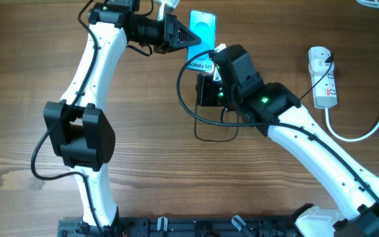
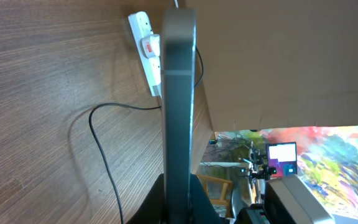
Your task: Plug charger to phone and switch on socket
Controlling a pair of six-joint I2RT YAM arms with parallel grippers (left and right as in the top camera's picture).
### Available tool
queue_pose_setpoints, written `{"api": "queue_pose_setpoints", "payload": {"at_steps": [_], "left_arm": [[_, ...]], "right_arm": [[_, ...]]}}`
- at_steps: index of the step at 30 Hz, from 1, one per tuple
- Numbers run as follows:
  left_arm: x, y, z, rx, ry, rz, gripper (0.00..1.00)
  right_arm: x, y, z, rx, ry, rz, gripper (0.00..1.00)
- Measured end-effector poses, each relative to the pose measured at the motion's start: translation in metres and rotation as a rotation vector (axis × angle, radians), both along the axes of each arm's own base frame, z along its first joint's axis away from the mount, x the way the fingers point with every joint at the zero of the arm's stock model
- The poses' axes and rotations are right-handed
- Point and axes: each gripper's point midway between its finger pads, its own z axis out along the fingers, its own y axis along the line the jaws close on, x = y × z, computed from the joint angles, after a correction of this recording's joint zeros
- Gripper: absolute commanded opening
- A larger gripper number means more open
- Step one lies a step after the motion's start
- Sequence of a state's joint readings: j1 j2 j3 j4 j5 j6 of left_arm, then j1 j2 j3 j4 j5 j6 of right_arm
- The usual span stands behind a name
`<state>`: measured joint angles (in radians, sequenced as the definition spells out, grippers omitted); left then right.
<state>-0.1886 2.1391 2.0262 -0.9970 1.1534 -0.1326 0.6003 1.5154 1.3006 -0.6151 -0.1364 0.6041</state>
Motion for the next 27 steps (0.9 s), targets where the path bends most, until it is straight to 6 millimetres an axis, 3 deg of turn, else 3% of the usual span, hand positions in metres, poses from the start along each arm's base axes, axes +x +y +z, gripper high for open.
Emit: {"api": "queue_pose_setpoints", "payload": {"at_steps": [3,13,27], "left_arm": [[0.0,0.0,0.0,0.0,0.001,0.0,0.04],[0.01,0.003,-0.007,0.055,-0.044,0.032,0.04],[0.01,0.004,-0.008,0.056,-0.041,0.032,0.04]], "right_arm": [[0.003,0.001,-0.011,-0.017,0.018,-0.003,0.05],[0.0,0.001,-0.014,-0.02,0.036,0.003,0.05],[0.005,0.005,-0.008,0.0,0.006,0.003,0.05]]}}
